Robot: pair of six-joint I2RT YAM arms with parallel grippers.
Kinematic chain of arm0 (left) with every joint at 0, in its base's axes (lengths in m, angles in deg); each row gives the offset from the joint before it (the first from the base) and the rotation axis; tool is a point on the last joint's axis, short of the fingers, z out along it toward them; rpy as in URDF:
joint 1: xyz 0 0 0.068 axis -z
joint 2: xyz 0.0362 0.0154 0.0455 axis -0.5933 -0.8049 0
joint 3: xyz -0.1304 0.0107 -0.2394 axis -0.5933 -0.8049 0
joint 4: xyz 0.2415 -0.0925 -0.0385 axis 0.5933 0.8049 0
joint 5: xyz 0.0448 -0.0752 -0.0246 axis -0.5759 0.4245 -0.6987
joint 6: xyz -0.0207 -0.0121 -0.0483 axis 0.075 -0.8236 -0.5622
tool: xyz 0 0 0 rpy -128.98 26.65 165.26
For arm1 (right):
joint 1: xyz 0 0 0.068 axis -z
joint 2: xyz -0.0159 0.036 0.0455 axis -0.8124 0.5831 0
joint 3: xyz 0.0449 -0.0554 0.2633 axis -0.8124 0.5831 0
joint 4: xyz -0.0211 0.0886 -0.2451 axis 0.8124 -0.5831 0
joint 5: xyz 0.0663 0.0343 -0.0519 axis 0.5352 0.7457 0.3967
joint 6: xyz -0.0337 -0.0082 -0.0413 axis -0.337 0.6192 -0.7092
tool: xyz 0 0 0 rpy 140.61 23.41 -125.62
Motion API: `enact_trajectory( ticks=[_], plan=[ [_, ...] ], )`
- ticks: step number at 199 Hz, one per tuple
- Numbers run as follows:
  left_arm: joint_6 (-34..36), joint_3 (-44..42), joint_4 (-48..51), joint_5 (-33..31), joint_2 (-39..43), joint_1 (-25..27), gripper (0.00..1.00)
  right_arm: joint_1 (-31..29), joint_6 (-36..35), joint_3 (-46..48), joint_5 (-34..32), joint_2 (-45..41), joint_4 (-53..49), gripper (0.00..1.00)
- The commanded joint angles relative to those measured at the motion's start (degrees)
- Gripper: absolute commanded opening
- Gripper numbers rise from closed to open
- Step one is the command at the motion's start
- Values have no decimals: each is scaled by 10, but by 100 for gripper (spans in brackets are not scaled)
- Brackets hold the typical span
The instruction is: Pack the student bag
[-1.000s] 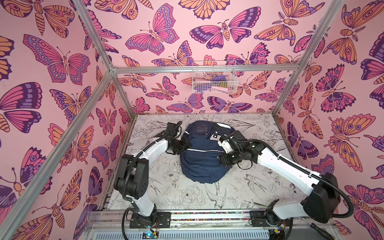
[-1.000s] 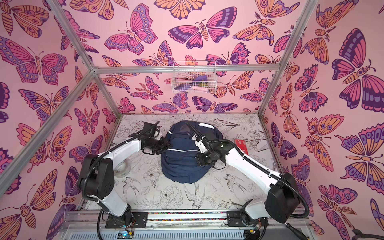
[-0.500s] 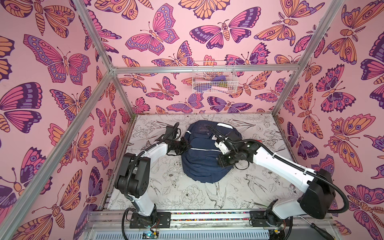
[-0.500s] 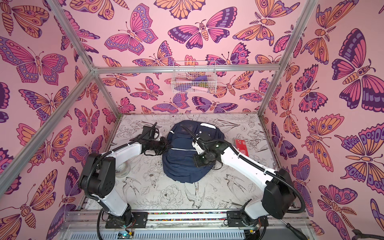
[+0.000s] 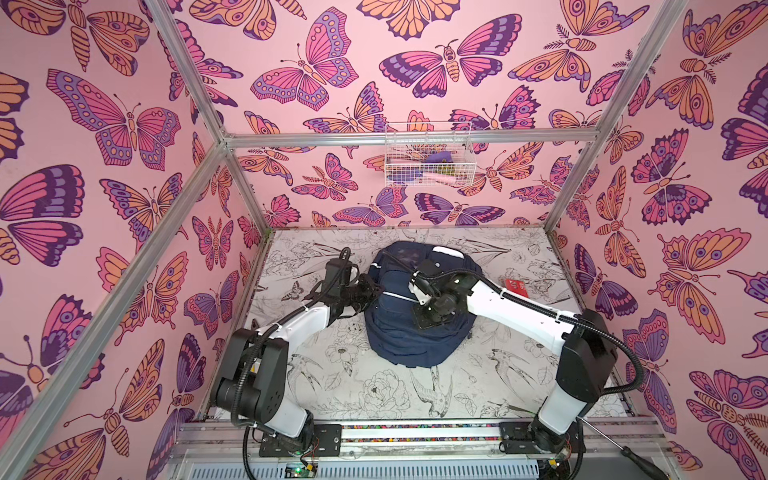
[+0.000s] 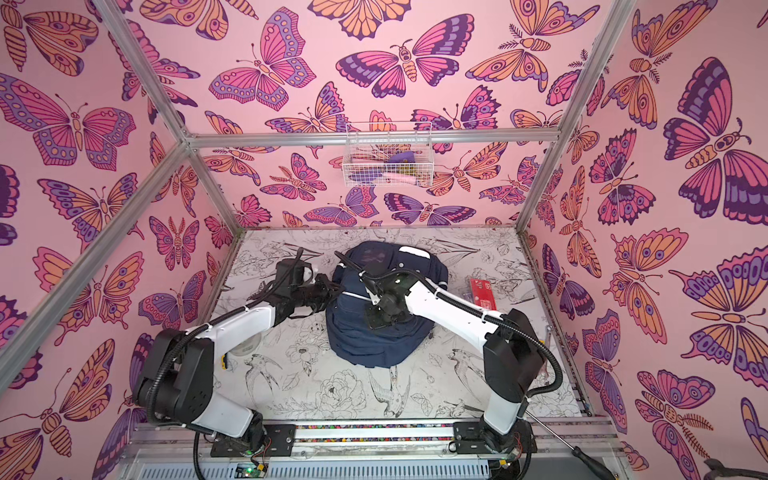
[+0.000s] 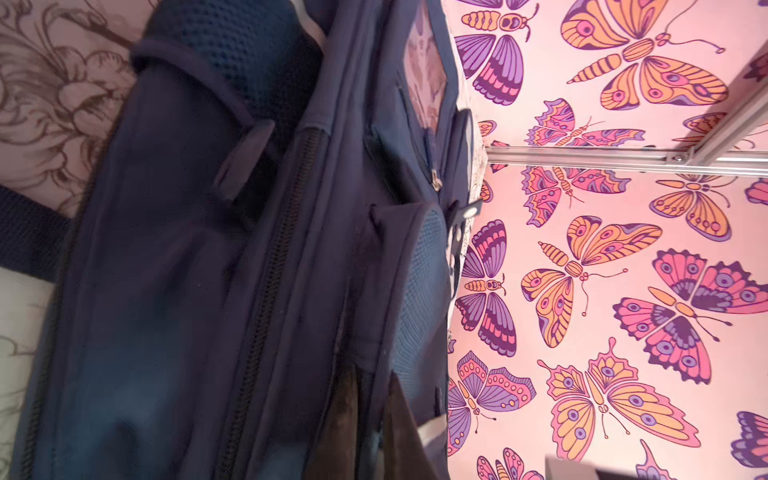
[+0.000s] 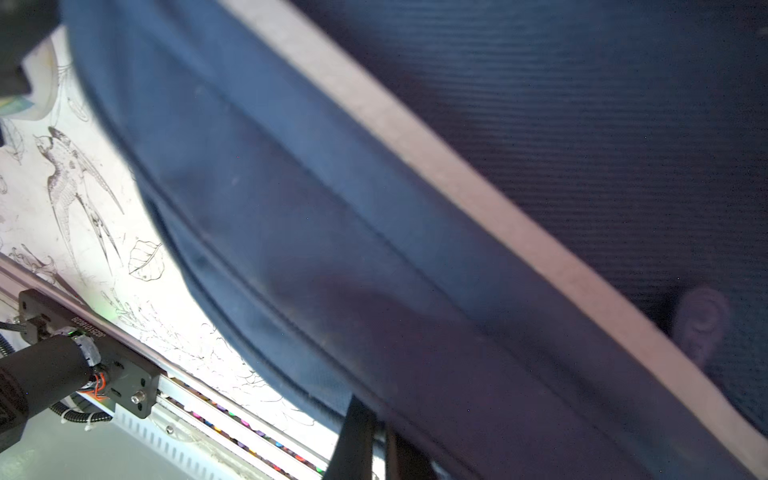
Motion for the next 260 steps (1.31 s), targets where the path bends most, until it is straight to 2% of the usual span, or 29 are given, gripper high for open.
enact_trajectory(
  ticks=[1,29,58,75,88,99,115,141,187,203,221,260],
  plan=[
    [-27,-33,-28,-2,42,4,0,34,-51,-16,-9,-5,-15,0],
    [-39,-62,-29,-21,75,37,0,50,-101,-10,14,-18,-34,0],
    [-55,-59,-29,-16,62,72,0,54,-125,9,55,-35,-40,0],
    [-54,-50,-26,-13,57,68,28,54,-125,24,66,-50,-34,0],
    [-50,-45,-14,-26,61,59,43,54,-122,30,66,-59,-35,0],
    [-39,-31,15,-30,61,48,50,53,-120,33,65,-63,-35,0],
    [-19,-10,50,-23,46,32,51,54,-116,33,64,-68,-35,0],
    [-4,20,106,-19,9,18,45,53,-111,33,54,-74,-34,0],
    [-4,49,80,18,-37,15,35,50,-109,26,50,-75,-44,0],
    [-9,54,64,30,-45,15,22,47,-106,22,50,-75,-46,0],
    [-33,41,27,38,-38,15,0,40,-104,18,50,-72,-47,0],
    [-90,19,-33,27,-2,26,0,-5,-99,-8,50,-55,-56,0]
  ],
)
